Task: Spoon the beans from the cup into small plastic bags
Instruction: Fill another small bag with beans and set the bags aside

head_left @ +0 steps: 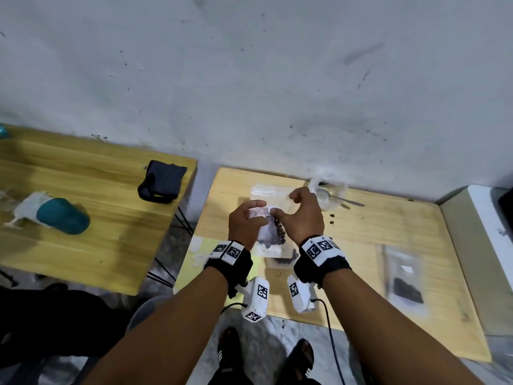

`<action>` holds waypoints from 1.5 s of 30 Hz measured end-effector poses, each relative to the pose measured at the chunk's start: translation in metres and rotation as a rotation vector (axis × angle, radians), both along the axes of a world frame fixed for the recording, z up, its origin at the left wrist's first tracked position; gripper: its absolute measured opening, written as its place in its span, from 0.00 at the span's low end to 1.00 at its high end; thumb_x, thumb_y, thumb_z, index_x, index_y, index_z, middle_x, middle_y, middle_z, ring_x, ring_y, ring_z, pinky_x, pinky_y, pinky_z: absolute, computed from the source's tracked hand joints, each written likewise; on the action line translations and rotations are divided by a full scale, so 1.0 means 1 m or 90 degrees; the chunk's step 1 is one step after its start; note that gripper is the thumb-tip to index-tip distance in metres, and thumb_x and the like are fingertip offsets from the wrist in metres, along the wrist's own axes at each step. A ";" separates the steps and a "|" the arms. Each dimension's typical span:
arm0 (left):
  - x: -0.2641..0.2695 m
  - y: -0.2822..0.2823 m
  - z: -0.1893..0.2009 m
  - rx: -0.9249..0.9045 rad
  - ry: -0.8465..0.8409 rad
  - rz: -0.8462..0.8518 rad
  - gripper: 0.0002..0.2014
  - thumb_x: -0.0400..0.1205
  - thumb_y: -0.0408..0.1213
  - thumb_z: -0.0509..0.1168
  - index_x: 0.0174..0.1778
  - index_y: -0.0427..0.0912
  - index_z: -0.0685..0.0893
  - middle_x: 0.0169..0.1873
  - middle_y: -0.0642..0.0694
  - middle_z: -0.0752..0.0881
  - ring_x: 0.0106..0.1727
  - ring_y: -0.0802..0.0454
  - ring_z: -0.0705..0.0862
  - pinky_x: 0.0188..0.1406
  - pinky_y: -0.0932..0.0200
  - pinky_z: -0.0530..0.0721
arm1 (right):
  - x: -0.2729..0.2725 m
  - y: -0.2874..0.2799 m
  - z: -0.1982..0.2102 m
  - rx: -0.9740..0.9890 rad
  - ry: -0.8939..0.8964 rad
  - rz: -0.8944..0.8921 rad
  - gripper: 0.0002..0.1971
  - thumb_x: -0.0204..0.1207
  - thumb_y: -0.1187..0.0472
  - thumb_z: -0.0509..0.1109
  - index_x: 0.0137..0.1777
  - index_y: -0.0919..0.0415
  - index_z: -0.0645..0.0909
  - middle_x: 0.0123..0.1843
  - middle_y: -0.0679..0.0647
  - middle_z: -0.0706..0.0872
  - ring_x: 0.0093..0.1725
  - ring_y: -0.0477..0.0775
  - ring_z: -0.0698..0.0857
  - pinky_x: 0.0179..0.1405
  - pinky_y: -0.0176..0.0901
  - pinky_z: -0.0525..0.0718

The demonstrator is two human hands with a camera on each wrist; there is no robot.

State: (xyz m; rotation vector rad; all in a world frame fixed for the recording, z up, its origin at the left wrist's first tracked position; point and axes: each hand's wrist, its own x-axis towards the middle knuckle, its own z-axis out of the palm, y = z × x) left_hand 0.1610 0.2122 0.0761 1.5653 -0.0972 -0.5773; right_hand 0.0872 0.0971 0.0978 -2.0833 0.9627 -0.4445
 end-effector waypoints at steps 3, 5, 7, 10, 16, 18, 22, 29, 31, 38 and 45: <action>-0.004 -0.005 -0.001 0.014 0.007 0.032 0.09 0.65 0.32 0.75 0.37 0.50 0.90 0.39 0.44 0.89 0.41 0.45 0.84 0.43 0.49 0.84 | -0.004 -0.006 -0.007 0.122 -0.013 -0.029 0.23 0.63 0.48 0.84 0.49 0.54 0.75 0.46 0.47 0.82 0.46 0.50 0.81 0.46 0.46 0.80; -0.007 -0.007 -0.003 0.029 -0.005 0.054 0.08 0.68 0.31 0.75 0.37 0.49 0.89 0.38 0.45 0.90 0.39 0.47 0.85 0.42 0.52 0.86 | -0.007 -0.009 -0.011 0.170 -0.036 -0.036 0.20 0.62 0.52 0.85 0.44 0.54 0.76 0.41 0.47 0.81 0.42 0.50 0.80 0.42 0.44 0.79; -0.008 -0.009 -0.005 0.038 -0.025 0.065 0.09 0.70 0.29 0.74 0.37 0.50 0.89 0.37 0.45 0.90 0.38 0.48 0.85 0.41 0.54 0.88 | -0.008 -0.011 -0.013 0.178 -0.064 -0.040 0.18 0.63 0.55 0.85 0.40 0.53 0.75 0.38 0.48 0.80 0.39 0.50 0.79 0.41 0.44 0.78; -0.013 -0.011 -0.004 0.061 -0.051 0.059 0.11 0.72 0.28 0.74 0.38 0.51 0.89 0.34 0.46 0.88 0.34 0.50 0.84 0.36 0.57 0.87 | -0.010 -0.013 -0.014 0.167 -0.073 -0.030 0.18 0.64 0.58 0.84 0.37 0.50 0.74 0.38 0.49 0.80 0.37 0.49 0.78 0.42 0.47 0.80; -0.012 -0.013 -0.006 0.056 -0.043 0.045 0.13 0.70 0.26 0.75 0.37 0.52 0.89 0.35 0.49 0.88 0.36 0.53 0.83 0.41 0.57 0.86 | -0.015 -0.020 -0.016 0.167 -0.080 0.008 0.19 0.61 0.62 0.85 0.37 0.48 0.75 0.38 0.48 0.81 0.38 0.50 0.79 0.44 0.50 0.81; -0.014 -0.014 -0.006 0.062 -0.054 0.036 0.13 0.70 0.26 0.75 0.37 0.52 0.89 0.36 0.51 0.88 0.38 0.53 0.84 0.42 0.58 0.86 | -0.016 -0.021 -0.017 0.161 -0.072 0.008 0.19 0.61 0.61 0.84 0.37 0.48 0.74 0.38 0.49 0.81 0.38 0.50 0.79 0.43 0.51 0.81; -0.016 -0.019 -0.006 0.056 -0.015 0.055 0.12 0.69 0.25 0.75 0.37 0.50 0.89 0.38 0.48 0.90 0.42 0.48 0.87 0.46 0.53 0.89 | -0.018 -0.022 -0.018 0.160 -0.078 0.003 0.19 0.61 0.61 0.84 0.37 0.47 0.74 0.37 0.48 0.81 0.38 0.50 0.79 0.43 0.51 0.81; -0.020 -0.026 -0.007 0.032 -0.005 0.055 0.09 0.72 0.26 0.74 0.40 0.45 0.90 0.37 0.47 0.89 0.38 0.53 0.87 0.38 0.62 0.88 | -0.024 -0.028 -0.019 0.168 -0.087 0.015 0.20 0.60 0.64 0.84 0.38 0.47 0.74 0.37 0.47 0.80 0.37 0.48 0.77 0.42 0.46 0.78; -0.021 -0.029 -0.009 0.026 0.000 0.037 0.10 0.71 0.26 0.75 0.40 0.46 0.90 0.38 0.46 0.90 0.39 0.52 0.87 0.42 0.58 0.89 | -0.026 -0.032 -0.020 0.161 -0.078 0.008 0.20 0.59 0.63 0.84 0.38 0.47 0.74 0.37 0.48 0.80 0.38 0.48 0.77 0.42 0.49 0.79; -0.029 -0.046 -0.016 0.018 0.057 0.043 0.13 0.70 0.25 0.74 0.41 0.49 0.89 0.39 0.43 0.89 0.39 0.47 0.86 0.41 0.51 0.89 | -0.048 -0.044 -0.025 0.181 -0.062 -0.026 0.13 0.63 0.65 0.81 0.40 0.52 0.80 0.44 0.45 0.85 0.50 0.47 0.83 0.48 0.42 0.79; -0.065 -0.082 -0.033 0.035 0.164 -0.063 0.14 0.70 0.23 0.73 0.47 0.43 0.88 0.50 0.37 0.87 0.45 0.42 0.86 0.37 0.52 0.84 | -0.108 -0.075 -0.040 0.338 0.070 -0.083 0.07 0.68 0.73 0.71 0.37 0.62 0.86 0.35 0.57 0.88 0.23 0.42 0.81 0.21 0.31 0.75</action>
